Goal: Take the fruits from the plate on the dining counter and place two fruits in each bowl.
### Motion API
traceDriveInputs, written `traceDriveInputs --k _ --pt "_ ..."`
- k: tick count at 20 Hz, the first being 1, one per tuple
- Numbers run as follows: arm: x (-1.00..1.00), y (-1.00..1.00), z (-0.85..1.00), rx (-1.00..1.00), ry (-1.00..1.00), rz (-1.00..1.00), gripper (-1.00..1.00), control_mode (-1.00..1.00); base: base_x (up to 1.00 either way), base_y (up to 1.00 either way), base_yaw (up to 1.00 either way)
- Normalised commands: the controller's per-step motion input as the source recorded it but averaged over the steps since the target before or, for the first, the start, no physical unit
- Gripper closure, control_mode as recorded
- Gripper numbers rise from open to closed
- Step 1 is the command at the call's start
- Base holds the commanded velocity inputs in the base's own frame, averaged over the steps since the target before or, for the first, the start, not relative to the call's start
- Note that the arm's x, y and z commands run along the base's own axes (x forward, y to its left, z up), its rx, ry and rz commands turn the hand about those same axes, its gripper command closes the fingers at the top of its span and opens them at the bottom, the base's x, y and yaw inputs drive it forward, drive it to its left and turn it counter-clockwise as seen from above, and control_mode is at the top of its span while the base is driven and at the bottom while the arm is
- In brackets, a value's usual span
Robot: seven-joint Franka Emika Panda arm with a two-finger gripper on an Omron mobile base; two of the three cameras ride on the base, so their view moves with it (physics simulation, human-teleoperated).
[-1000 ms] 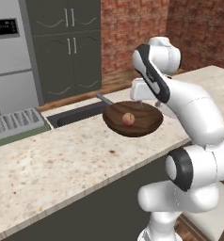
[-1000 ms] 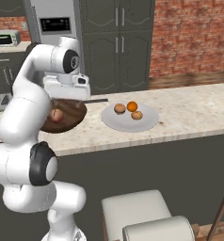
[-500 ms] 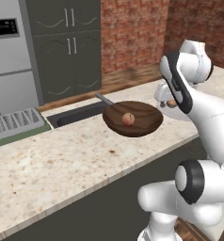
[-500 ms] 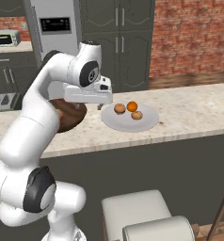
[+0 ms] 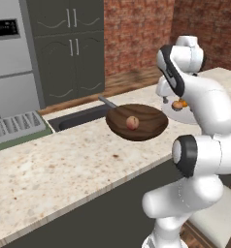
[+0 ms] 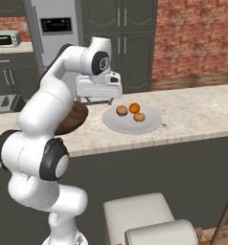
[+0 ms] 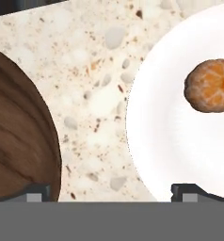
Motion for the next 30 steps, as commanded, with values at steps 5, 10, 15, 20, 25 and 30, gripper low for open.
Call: traceDriveInputs --k 5,10,15,20,25,30 --pt "0.44 -0.16 -0.26 0.00 0.03 -0.03 -1.00 -1.00 0.00 0.00 0.00" --pt "0.43 -0.28 -0.50 0.00 -0.01 -0.24 -1.00 -1.00 0.00 0.00 0.00" --pt "0.17 -0.05 -0.09 0.00 0.00 -0.27 -1.00 -1.00 0.00 0.00 0.00" --pt "-0.04 0.03 0.01 0.00 0.00 -0.23 -1.00 -1.00 0.00 0.00 0.00" --pt "-0.34 -0.01 0.03 0.00 -0.04 -0.16 -1.00 -1.00 0.00 0.00 0.00" --pt "-0.40 0.00 0.01 -0.05 -0.12 -0.08 -1.00 -1.00 0.00 0.00 0.00"
